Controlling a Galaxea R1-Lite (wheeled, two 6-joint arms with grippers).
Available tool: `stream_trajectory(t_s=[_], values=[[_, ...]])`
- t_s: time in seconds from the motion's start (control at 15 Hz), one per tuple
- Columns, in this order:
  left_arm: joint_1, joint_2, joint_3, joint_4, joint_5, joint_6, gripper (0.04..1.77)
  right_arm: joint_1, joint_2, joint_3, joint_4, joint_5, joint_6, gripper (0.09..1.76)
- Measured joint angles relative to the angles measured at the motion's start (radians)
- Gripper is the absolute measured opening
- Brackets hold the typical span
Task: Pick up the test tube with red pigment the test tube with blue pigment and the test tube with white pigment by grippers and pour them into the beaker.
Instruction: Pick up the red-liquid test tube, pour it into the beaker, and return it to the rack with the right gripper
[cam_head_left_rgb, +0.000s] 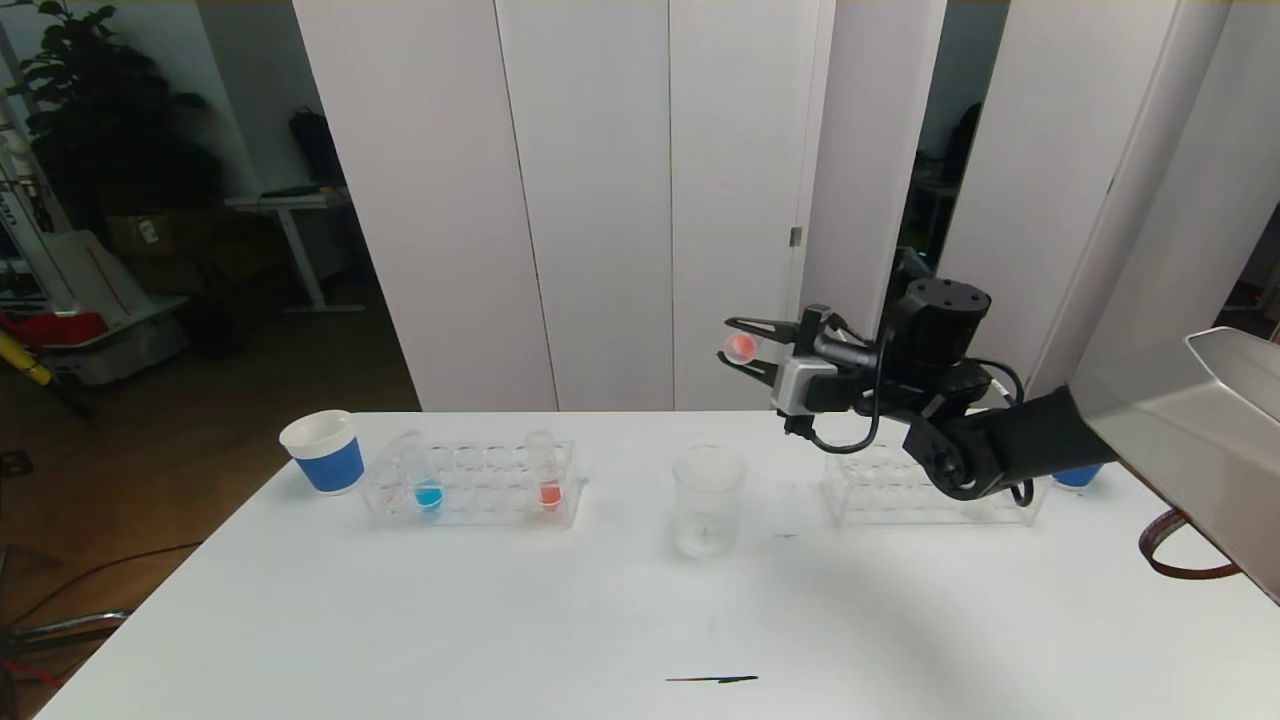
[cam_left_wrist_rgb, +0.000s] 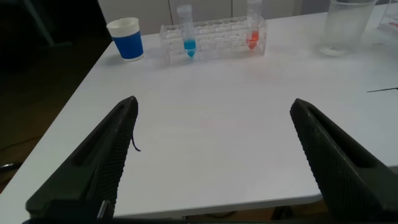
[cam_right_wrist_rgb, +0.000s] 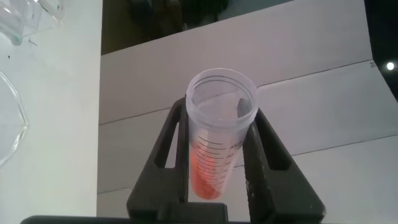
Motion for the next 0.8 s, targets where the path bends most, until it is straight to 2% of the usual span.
stream_trajectory(t_s=[0.4, 0.8], values=[[0.0, 0.0, 0.0, 0.0, 0.0, 0.0, 1.75, -0.006, -0.001, 0.035, -0.028, 0.026, -0.099, 0.58], [0.0, 0.0, 0.0, 0.0, 0.0, -0.001, 1.75, -0.005, -0.001, 0.05, -0.047, 0.03, -0.146, 0.58]])
